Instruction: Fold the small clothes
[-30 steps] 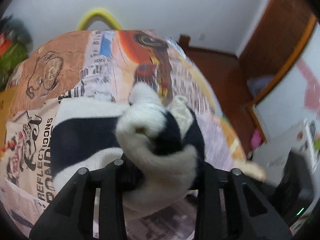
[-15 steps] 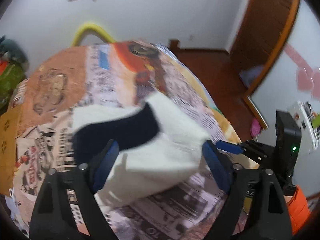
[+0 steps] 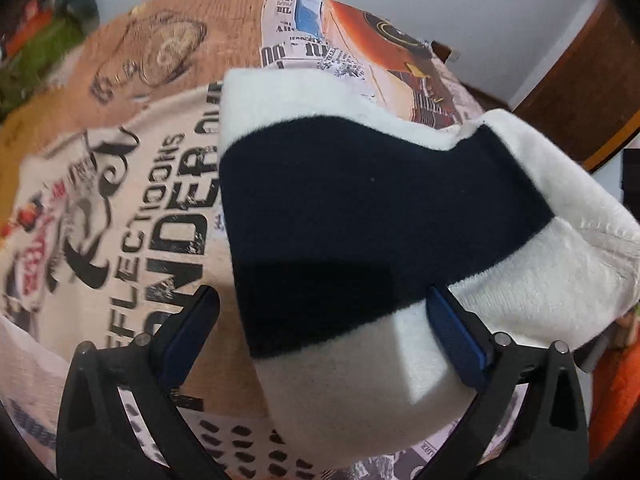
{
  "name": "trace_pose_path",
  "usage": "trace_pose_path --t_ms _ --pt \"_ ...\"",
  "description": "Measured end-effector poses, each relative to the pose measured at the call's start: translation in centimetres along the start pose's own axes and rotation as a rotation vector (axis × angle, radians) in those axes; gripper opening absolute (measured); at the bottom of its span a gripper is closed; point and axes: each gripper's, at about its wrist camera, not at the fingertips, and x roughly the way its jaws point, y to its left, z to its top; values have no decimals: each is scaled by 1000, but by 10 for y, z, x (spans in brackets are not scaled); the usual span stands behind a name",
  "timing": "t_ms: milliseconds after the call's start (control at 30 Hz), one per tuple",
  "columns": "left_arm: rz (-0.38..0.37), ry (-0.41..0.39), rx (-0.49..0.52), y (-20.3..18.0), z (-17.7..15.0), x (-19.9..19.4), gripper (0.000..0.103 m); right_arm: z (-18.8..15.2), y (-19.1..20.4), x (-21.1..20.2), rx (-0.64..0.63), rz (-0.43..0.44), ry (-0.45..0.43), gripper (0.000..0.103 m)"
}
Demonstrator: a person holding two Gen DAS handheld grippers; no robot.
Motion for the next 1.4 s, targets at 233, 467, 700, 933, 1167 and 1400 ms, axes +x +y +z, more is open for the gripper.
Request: trace_pose_path --t_ms 233,467,700,933,1167,1400 --pt "48 -52 72 -14 -9 -5 103 25 -6 -3 -35 -106 -104 50" --pt "103 -55 91 -29 -13 -8 103 38 -11 -58 49 -112 -128 51" --pt "130 -78 115 -43 -17 -11 103 29 66 -83 -68 4 -122 78" --pt "53 -79 19 -5 -30 -39 103 -13 75 -29 -42 -27 59 83" --pt "120 -114 52 28 -31 -61 103 -51 35 -41 136 55 97 83" --pt "-34 -37 -58 55 -6 -32 103 -37 37 -30 158 105 130 83"
